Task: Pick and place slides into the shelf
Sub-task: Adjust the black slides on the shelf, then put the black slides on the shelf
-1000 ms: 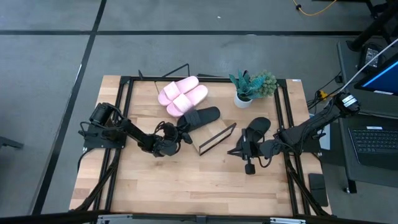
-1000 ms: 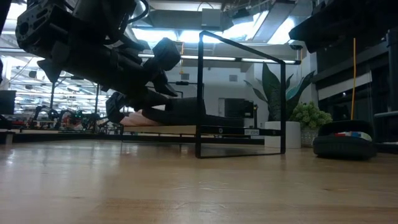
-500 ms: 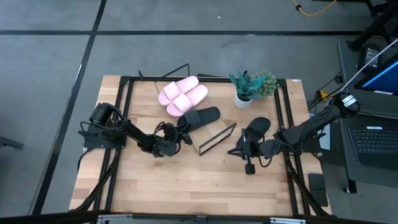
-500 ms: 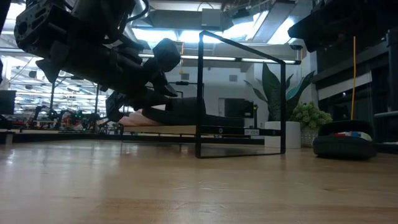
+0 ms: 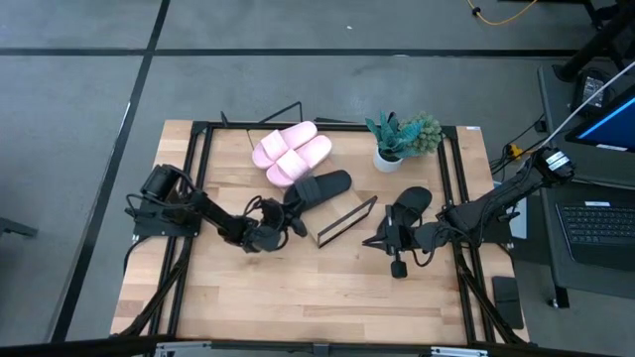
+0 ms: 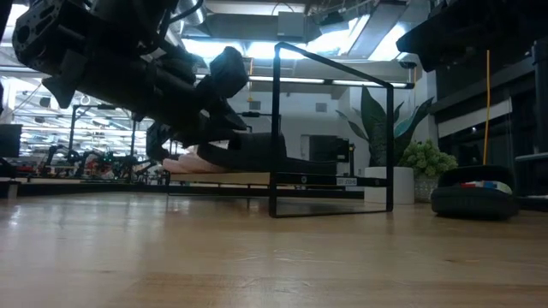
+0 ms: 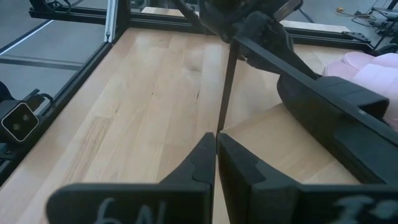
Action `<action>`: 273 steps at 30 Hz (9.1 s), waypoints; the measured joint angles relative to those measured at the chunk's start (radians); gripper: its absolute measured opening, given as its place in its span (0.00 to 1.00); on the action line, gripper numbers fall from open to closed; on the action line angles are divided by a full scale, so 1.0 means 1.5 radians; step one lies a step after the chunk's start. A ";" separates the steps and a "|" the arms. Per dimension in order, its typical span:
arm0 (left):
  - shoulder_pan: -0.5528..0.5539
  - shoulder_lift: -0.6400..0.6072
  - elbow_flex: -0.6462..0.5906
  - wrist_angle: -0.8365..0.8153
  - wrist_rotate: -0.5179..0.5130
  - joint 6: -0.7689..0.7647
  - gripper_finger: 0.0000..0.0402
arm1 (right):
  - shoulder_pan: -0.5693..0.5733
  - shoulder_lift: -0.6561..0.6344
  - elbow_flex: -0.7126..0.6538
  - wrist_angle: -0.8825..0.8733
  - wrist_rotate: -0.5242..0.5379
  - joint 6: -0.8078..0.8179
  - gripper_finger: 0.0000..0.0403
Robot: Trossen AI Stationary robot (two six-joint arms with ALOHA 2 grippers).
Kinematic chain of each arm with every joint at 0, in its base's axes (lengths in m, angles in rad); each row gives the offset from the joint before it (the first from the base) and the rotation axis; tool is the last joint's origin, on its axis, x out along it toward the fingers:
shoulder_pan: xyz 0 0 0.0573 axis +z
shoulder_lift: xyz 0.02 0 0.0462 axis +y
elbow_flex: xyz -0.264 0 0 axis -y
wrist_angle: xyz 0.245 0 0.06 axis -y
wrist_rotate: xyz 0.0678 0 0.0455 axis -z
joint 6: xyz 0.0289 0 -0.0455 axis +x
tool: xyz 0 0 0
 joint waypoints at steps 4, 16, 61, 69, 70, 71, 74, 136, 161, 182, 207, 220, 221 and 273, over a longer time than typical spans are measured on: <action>-0.008 -0.010 0.000 0.001 -0.003 0.043 0.21 | 0.000 0.000 0.000 0.000 0.000 0.000 0.05; -0.011 -0.012 0.000 0.046 0.042 0.135 0.21 | 0.000 0.000 0.000 0.005 -0.010 0.000 0.05; 0.188 -0.215 0.361 -0.725 0.584 0.327 0.00 | 0.000 0.000 -0.001 0.009 -0.011 -0.002 0.05; 0.194 -0.221 0.361 -0.743 0.594 0.456 0.00 | 0.000 0.000 -0.001 0.010 -0.011 0.037 0.05; 0.194 -0.226 0.361 -0.744 0.595 0.472 0.00 | 0.000 0.000 -0.001 0.010 -0.011 0.043 0.05; 0.194 -0.234 0.361 -0.744 0.595 0.487 0.00 | 0.000 0.000 -0.001 0.010 -0.011 0.052 0.05; 0.194 -0.256 0.361 -0.753 0.595 0.525 0.00 | 0.000 0.000 -0.001 0.009 -0.011 0.071 0.05; 0.261 -0.408 0.088 -0.452 0.768 0.654 0.00 | 0.016 -0.126 0.201 -1.008 0.047 0.684 0.04; 0.261 -0.407 0.088 -0.452 0.745 0.642 0.00 | 0.016 -0.126 0.018 -0.860 0.013 0.735 0.50; 0.261 -0.407 0.088 -0.454 0.745 0.642 0.00 | 0.013 -0.126 -0.002 -0.846 0.056 0.815 0.50; 0.261 -0.407 0.088 -0.454 0.745 0.642 0.00 | -0.063 -0.014 -0.001 -0.851 0.051 0.805 0.09; 0.261 -0.407 0.088 -0.454 0.745 0.643 0.00 | -0.063 -0.013 0.024 -0.873 0.074 0.818 0.03; 0.261 -0.407 0.088 -0.454 0.745 0.643 0.00 | -0.062 -0.013 0.034 -0.879 0.084 0.817 0.03; 0.228 -0.407 0.089 -0.392 0.770 0.536 0.10 | -0.062 -0.006 0.440 -0.744 0.431 -0.092 0.03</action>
